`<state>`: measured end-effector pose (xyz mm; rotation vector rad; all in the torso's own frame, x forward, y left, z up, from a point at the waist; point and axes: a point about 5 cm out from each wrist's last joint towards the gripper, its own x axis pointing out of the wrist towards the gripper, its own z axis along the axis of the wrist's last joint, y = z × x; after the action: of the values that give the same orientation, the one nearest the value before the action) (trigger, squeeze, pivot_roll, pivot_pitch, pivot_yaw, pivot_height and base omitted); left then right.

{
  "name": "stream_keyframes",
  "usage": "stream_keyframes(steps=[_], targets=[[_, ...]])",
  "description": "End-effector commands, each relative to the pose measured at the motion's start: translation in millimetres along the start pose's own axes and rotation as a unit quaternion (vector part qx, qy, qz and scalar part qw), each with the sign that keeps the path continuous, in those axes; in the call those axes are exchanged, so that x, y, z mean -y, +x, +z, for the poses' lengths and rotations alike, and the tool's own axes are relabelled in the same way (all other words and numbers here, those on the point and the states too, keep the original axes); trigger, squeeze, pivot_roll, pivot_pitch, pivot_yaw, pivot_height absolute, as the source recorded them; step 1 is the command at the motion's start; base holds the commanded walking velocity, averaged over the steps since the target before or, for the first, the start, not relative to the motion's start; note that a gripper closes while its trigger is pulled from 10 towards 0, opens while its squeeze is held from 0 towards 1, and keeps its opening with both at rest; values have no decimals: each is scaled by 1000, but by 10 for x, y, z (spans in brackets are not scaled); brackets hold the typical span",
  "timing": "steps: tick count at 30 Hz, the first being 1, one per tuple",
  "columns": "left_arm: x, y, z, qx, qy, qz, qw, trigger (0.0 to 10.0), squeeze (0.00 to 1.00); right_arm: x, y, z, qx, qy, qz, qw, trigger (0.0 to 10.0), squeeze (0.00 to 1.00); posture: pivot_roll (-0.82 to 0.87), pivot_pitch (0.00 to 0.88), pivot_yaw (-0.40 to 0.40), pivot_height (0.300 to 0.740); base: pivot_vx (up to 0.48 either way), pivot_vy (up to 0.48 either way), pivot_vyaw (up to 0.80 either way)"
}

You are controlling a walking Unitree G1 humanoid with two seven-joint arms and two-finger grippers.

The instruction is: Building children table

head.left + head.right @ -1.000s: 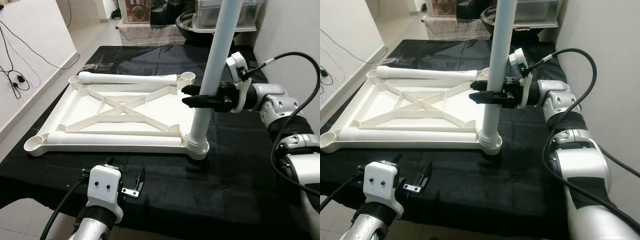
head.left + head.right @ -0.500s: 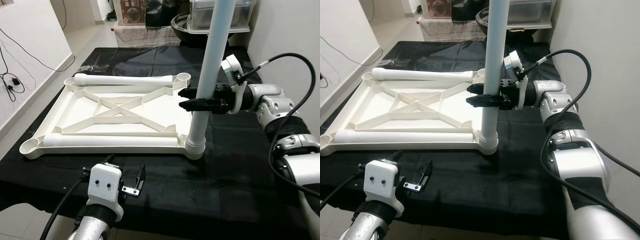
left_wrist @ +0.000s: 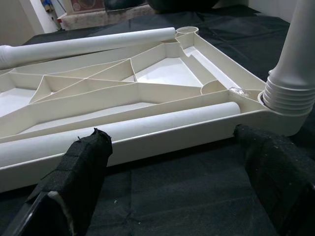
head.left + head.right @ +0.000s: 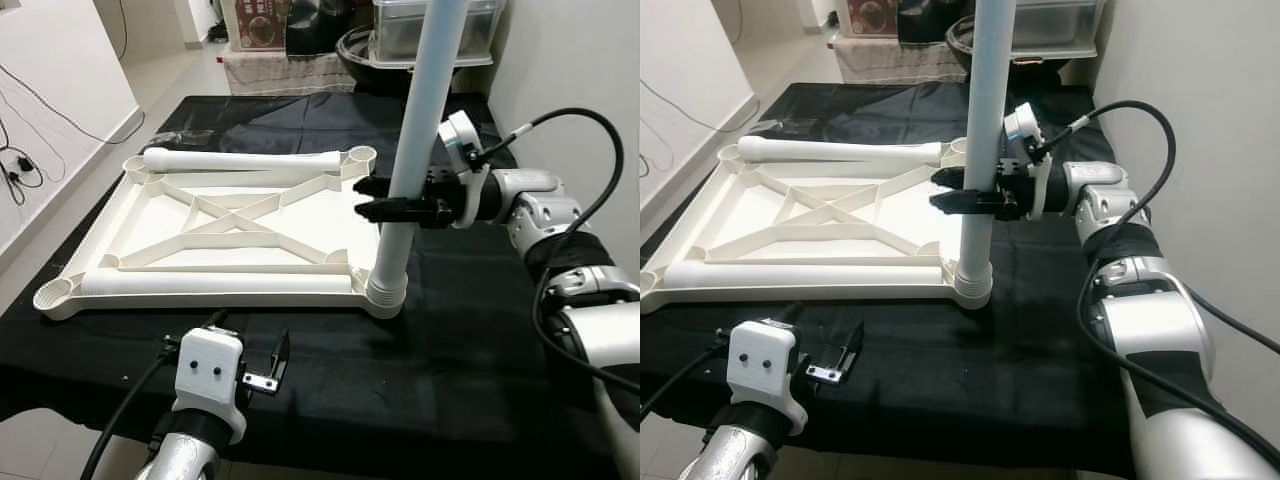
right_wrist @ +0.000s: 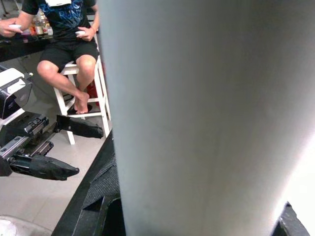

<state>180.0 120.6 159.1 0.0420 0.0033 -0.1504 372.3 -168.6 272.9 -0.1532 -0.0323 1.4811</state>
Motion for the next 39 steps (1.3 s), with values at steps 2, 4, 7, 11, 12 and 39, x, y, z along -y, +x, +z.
stream_keyframes(steps=[2, 4, 7, 11, 12, 39], targets=[[-11, -19, -7, -6, 5, 5, 1000, 10000, 0, -58, 29, -319, -48, 36, 7, 998, 10000, 0, 114, 180, 38, 740, 0, 0, 0], [-8, -21, -10, -6, 4, 5, 1000, 10000, 0, -51, 53, -325, -45, 33, 3, 998, 10000, 0, 114, 177, 35, 740, 0, 0, 0], [1, -22, -12, -6, 4, 4, 1000, 10000, 0, -39, 100, -330, -38, 29, -6, 999, 10000, 0, 114, 174, 31, 740, 0, 0, 0], [7, -15, -9, -4, 3, 4, 1000, 10000, 0, -9, 201, -311, -17, 24, -26, 999, 10000, 0, 111, 168, 28, 740, 0, 0, 0], [7, -15, -9, -4, 3, 4, 1000, 10000, 0, -9, 201, -311, -17, 24, -26, 999, 10000, 0, 111, 168, 28, 740, 0, 0, 0], [1, 45, -14, 4, 9, 4, 1000, 10000, 0, 73, 609, -578, -42, 60, -190, 979, 10000, 0, 89, 140, 18, 740, 0, 0, 0]])
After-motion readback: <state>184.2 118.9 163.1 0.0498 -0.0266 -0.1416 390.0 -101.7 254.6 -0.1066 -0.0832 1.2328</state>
